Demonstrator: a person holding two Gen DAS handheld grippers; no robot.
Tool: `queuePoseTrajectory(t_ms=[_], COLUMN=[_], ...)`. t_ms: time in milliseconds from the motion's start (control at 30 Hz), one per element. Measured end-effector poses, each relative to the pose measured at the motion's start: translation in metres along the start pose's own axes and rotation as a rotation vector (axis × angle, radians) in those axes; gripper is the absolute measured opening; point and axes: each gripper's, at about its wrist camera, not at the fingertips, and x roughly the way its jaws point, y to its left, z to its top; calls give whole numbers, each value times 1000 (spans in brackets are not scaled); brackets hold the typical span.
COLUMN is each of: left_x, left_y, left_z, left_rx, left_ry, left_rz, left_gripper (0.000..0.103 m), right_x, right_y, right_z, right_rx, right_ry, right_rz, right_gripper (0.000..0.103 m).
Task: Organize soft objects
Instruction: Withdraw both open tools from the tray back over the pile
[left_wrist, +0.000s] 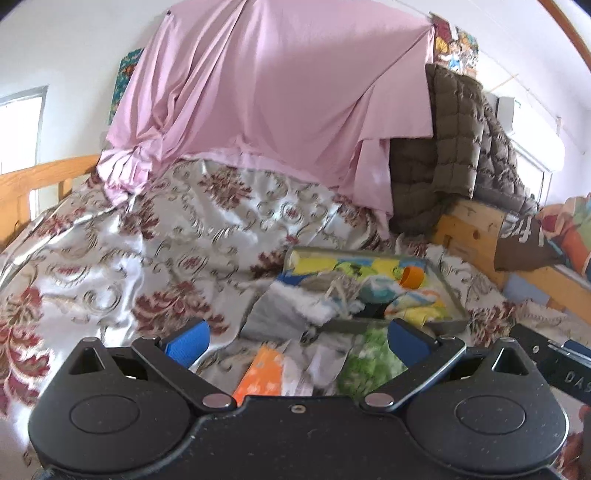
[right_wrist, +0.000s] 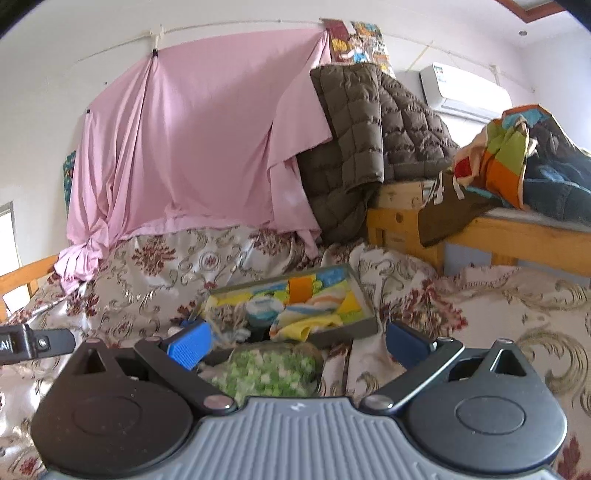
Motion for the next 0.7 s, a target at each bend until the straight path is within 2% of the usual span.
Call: queuePoseTrajectory(t_ms=[233,467,700], left_x=[-7,-8,-4], left_y=[11,13,19], left_z=[-24,-41,-49], left_rx=[13,60,86], left_ry=[59,99,138], left_rz=[26,41,111], left_gripper=[102,102,102], right_x=[-10,-9,-3], right_y=[11,11,17], right_z=[-17,-25,-32], right_rx=[2,12,-33], right_ry=[94,148,194], right_rz=[3,-42,-36], right_gripper=[103,103,103])
